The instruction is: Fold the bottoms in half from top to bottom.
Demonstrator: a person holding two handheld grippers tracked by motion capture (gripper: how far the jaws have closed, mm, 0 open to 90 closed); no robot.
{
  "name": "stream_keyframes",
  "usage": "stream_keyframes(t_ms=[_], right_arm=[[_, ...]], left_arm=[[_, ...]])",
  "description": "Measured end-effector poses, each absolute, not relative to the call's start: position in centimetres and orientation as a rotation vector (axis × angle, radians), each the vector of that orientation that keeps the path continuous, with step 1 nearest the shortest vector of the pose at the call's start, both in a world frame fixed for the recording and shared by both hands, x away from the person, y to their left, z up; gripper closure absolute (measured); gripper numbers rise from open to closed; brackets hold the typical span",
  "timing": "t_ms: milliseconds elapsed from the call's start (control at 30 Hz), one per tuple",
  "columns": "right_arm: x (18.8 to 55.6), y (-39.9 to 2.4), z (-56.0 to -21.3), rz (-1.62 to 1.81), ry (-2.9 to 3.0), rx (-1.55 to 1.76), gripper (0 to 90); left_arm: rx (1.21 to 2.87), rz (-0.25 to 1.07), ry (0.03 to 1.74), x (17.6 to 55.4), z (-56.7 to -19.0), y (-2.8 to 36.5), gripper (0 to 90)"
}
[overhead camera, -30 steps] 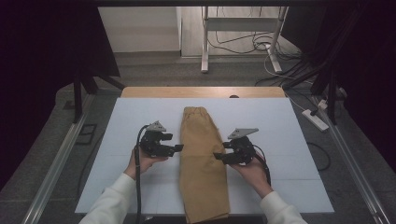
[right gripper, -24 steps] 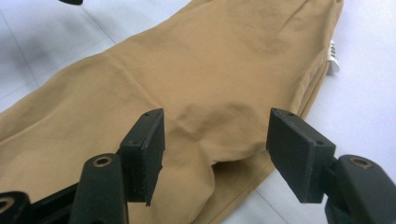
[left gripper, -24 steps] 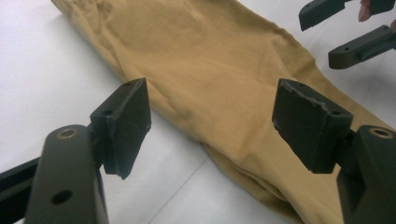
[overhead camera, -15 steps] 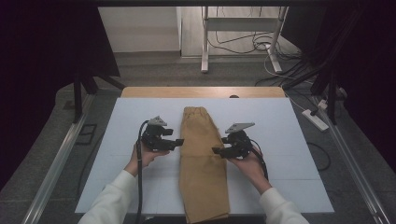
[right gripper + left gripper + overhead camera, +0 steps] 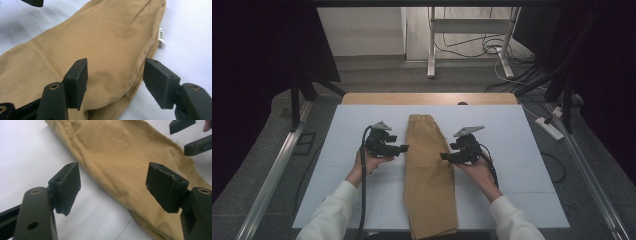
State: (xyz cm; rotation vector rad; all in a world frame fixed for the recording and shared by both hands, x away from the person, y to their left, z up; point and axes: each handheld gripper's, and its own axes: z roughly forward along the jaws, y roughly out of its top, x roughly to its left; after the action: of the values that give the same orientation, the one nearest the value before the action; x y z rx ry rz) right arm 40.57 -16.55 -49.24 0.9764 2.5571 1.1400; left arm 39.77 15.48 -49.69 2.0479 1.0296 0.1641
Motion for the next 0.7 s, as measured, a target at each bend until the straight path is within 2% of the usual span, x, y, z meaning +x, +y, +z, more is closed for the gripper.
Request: stream_keyframes(t_ms=[700], right_arm=[[43.6,-15.9,-48.7,1.132,2.524,0.997,36.5]], left_arm=[[2.049,0.161,1.081,42.3,-50.6,15.1,26.6]])
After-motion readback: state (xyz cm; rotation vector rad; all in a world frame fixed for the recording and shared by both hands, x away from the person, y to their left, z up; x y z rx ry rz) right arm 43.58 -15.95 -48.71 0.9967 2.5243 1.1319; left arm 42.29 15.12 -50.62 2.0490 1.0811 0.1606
